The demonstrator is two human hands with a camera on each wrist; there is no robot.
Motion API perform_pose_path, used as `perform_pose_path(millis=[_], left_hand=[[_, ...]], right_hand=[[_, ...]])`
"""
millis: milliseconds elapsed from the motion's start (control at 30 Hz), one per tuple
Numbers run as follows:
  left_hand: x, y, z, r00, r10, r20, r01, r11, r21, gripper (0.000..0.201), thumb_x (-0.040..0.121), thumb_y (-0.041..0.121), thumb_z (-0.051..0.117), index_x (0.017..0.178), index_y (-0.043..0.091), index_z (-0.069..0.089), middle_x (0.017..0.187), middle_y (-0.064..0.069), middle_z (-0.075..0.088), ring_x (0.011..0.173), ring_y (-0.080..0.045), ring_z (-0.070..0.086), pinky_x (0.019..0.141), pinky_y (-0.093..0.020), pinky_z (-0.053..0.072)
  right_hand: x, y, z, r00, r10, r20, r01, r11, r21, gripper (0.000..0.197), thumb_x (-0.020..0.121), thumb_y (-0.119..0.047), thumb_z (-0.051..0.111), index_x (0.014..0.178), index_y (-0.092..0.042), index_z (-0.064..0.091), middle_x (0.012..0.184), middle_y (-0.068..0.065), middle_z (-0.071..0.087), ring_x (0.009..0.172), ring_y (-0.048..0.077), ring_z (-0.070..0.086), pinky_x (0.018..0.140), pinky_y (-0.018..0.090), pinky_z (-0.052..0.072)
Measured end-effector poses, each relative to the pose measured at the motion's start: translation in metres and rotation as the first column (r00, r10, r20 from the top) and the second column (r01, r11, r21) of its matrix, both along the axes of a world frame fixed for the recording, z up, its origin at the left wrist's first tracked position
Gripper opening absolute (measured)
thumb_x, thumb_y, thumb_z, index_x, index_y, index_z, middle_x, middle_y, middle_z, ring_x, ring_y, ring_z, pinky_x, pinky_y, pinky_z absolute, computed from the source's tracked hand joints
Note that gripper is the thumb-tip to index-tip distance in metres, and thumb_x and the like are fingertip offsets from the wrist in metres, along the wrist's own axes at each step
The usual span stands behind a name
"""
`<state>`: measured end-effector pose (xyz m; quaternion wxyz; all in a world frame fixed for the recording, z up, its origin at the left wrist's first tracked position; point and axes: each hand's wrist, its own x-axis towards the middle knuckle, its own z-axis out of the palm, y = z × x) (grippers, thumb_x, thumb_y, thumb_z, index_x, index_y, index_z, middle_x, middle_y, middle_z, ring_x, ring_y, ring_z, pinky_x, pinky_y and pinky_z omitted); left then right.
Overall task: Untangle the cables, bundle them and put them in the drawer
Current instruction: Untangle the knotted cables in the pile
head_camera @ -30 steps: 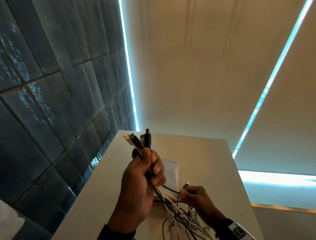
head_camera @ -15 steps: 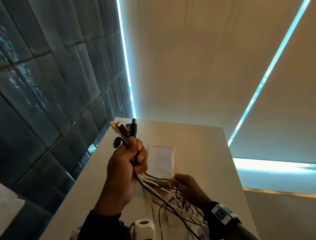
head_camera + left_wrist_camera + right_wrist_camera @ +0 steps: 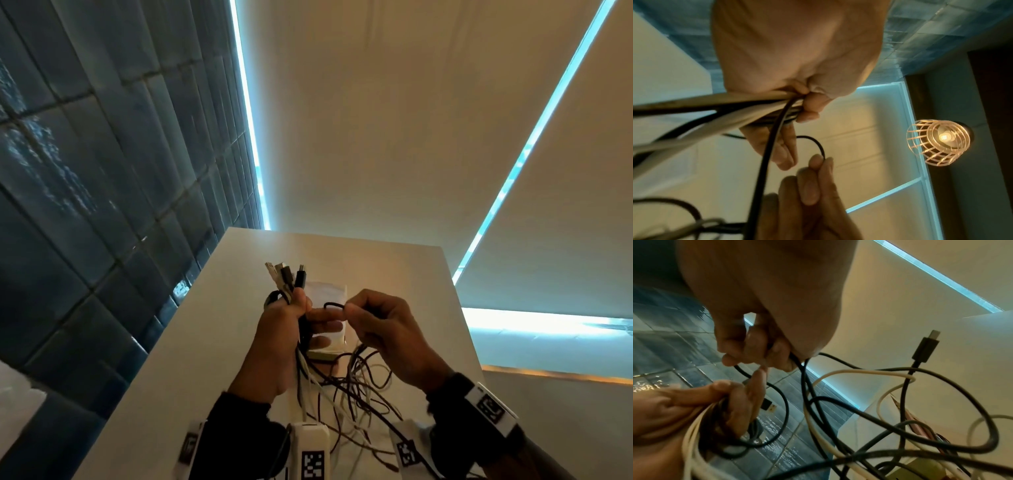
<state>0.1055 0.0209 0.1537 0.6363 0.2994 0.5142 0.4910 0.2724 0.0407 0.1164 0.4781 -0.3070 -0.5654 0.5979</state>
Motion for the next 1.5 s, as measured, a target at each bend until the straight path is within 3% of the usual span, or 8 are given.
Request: perform_pose_path(millis=[133, 233, 333, 533, 733, 933, 1133, 1500], left_hand=[[0.0, -0.001, 0.007, 0.937, -0.018, 0.349, 0.011, 1.0, 0.022, 0.039, 0.104, 0.03, 0.031, 0.073, 0.011, 0.046, 0.092, -0.023, 0.07, 0.09, -0.035, 0.07, 0.078, -0.046, 0.054], [0.001, 0.001, 0.01, 0.881, 0.011, 0.474, -0.044, 0.997, 0.057, 0.039, 0.103, 0.03, 0.032, 0.071, 0.011, 0.046, 0.068, -0.011, 0.056, 0.066, -0.027, 0.061, 0.075, -0.042, 0.05], [0.003, 0.001, 0.011, 0.893, 0.016, 0.451, -0.089, 0.986, 0.142, 0.031, 0.093, 0.033, 0.042, 0.071, 0.013, 0.045, 0.064, -0.004, 0.047, 0.053, -0.016, 0.043, 0.063, -0.034, 0.041], [-0.001, -0.003, 0.008, 0.93, -0.014, 0.367, -0.094, 0.957, 0.276, 0.029, 0.089, 0.036, 0.044, 0.072, 0.013, 0.046, 0.064, -0.001, 0.047, 0.044, -0.008, 0.031, 0.045, -0.022, 0.03], [-0.001, -0.01, 0.006, 0.937, -0.091, 0.336, -0.044, 0.926, 0.374, 0.033, 0.092, 0.037, 0.044, 0.07, 0.012, 0.044, 0.052, 0.003, 0.029, 0.044, -0.011, 0.028, 0.046, -0.024, 0.029], [-0.006, -0.012, 0.009, 0.95, -0.088, 0.301, -0.053, 0.902, 0.429, 0.035, 0.092, 0.037, 0.042, 0.068, 0.013, 0.046, 0.051, 0.003, 0.03, 0.042, -0.008, 0.021, 0.044, -0.025, 0.019], [-0.013, -0.014, 0.023, 0.96, -0.096, 0.264, -0.042, 0.879, 0.475, 0.037, 0.093, 0.039, 0.041, 0.065, 0.015, 0.048, 0.05, 0.005, 0.03, 0.042, -0.007, 0.021, 0.044, -0.025, 0.017], [-0.014, -0.015, 0.019, 0.993, -0.009, 0.117, -0.029, 0.946, 0.322, 0.037, 0.099, 0.033, 0.037, 0.07, 0.013, 0.044, 0.05, 0.002, 0.031, 0.041, -0.009, 0.022, 0.048, -0.029, 0.014]], right_hand=[[0.001, -0.004, 0.001, 0.994, 0.105, -0.032, -0.104, 0.994, 0.011, 0.021, 0.087, -0.026, 0.067, 0.077, -0.008, 0.065, 0.066, 0.01, 0.05, 0.056, 0.02, 0.032, 0.053, 0.036, 0.02], [0.004, 0.001, -0.008, 0.99, 0.132, 0.048, -0.132, 0.991, 0.01, 0.024, 0.087, -0.027, 0.064, 0.079, -0.005, 0.067, 0.059, 0.008, 0.042, 0.053, 0.014, 0.033, 0.052, 0.026, 0.023], [0.003, 0.006, -0.022, 0.978, 0.148, 0.149, -0.147, 0.989, -0.014, 0.031, 0.089, -0.026, 0.061, 0.073, 0.0, 0.066, 0.054, -0.005, 0.045, 0.05, 0.007, 0.036, 0.052, 0.016, 0.033], [0.004, 0.009, -0.054, 0.957, 0.151, 0.247, -0.138, 0.988, -0.072, 0.049, 0.09, -0.03, 0.063, 0.076, 0.017, 0.061, 0.065, 0.003, 0.063, 0.063, 0.01, 0.059, 0.065, 0.018, 0.046], [0.006, 0.01, -0.076, 0.933, 0.087, 0.35, -0.047, 0.992, -0.121, 0.039, 0.091, -0.026, 0.058, 0.053, -0.024, 0.063, 0.052, -0.011, 0.052, 0.053, 0.001, 0.046, 0.059, 0.016, 0.038], [0.012, 0.009, -0.087, 0.906, 0.054, 0.421, -0.009, 0.994, -0.108, 0.045, 0.091, -0.035, 0.06, 0.047, -0.028, 0.065, 0.05, -0.012, 0.049, 0.05, 0.001, 0.042, 0.056, 0.017, 0.035], [0.031, 0.009, -0.123, 0.855, -0.002, 0.518, 0.052, 0.995, -0.081, 0.061, 0.077, -0.075, 0.054, 0.055, -0.018, 0.055, 0.058, 0.006, 0.039, 0.055, 0.019, 0.033, 0.058, 0.032, 0.027], [0.026, 0.026, -0.115, 0.826, -0.183, 0.533, 0.249, 0.967, -0.052, 0.033, 0.097, -0.018, 0.054, 0.068, -0.01, 0.066, 0.064, -0.005, 0.057, 0.061, 0.006, 0.047, 0.06, 0.019, 0.039]])
